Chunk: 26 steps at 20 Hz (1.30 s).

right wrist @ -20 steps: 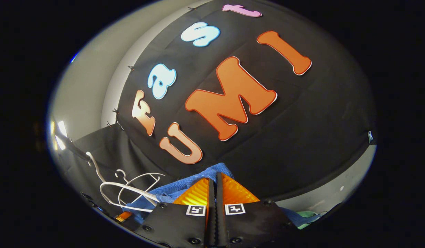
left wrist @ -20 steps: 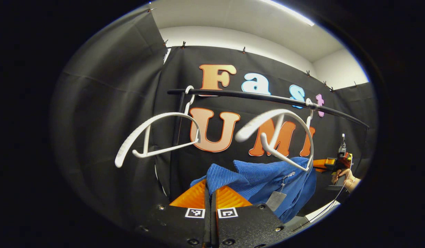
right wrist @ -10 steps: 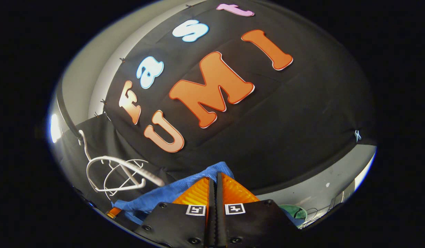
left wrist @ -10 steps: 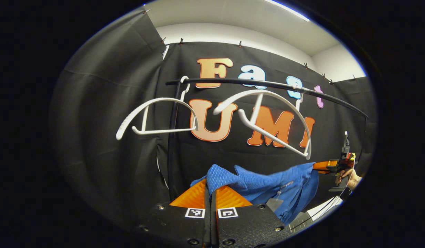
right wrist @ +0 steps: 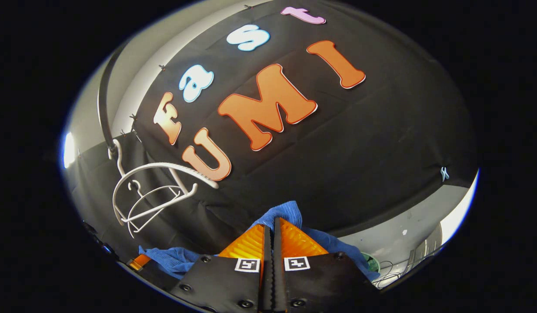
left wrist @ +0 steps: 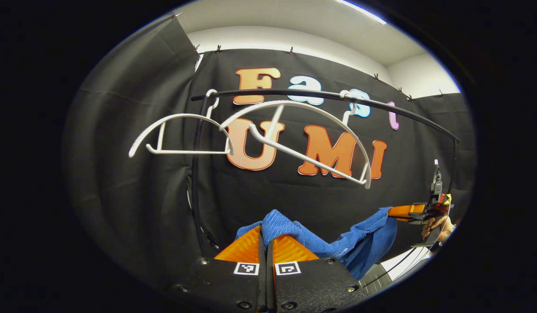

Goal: Grasp the clothes on the hanger with both hands and then place them into the laundry hamper below.

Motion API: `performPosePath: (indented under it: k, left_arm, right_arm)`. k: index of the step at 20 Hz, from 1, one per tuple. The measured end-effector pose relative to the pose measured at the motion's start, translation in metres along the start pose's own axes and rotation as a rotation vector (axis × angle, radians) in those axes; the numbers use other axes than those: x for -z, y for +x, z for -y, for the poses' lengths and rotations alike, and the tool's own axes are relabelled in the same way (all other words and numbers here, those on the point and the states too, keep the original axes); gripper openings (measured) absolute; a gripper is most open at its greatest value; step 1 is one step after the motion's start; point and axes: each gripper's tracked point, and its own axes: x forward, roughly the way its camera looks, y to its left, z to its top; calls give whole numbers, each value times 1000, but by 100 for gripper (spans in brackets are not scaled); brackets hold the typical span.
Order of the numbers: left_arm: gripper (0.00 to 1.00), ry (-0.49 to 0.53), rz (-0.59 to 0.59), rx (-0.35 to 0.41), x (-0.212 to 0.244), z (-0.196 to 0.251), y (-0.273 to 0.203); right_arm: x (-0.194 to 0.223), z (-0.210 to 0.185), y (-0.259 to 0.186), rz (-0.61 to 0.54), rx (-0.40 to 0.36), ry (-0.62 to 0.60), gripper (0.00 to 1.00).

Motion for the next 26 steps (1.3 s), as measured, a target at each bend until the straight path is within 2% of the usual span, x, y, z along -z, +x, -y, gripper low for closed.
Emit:
performPosePath:
  k: [4,12,18,26]
  left_arm:
    - [0,-16,-4,13,7,30,-2]
    - [0,-19,-28,110,19,110,6]
    - [0,-27,-70,167,40,153,26]
    - [0,14,-149,179,81,177,50]
  right_arm:
    - [14,-15,-14,-5,-12,-25,7]
    - [43,-33,-42,-30,0,-125,7]
    - [57,-29,-54,-40,33,-212,7]
    - [83,-4,-51,-77,111,-291,7]
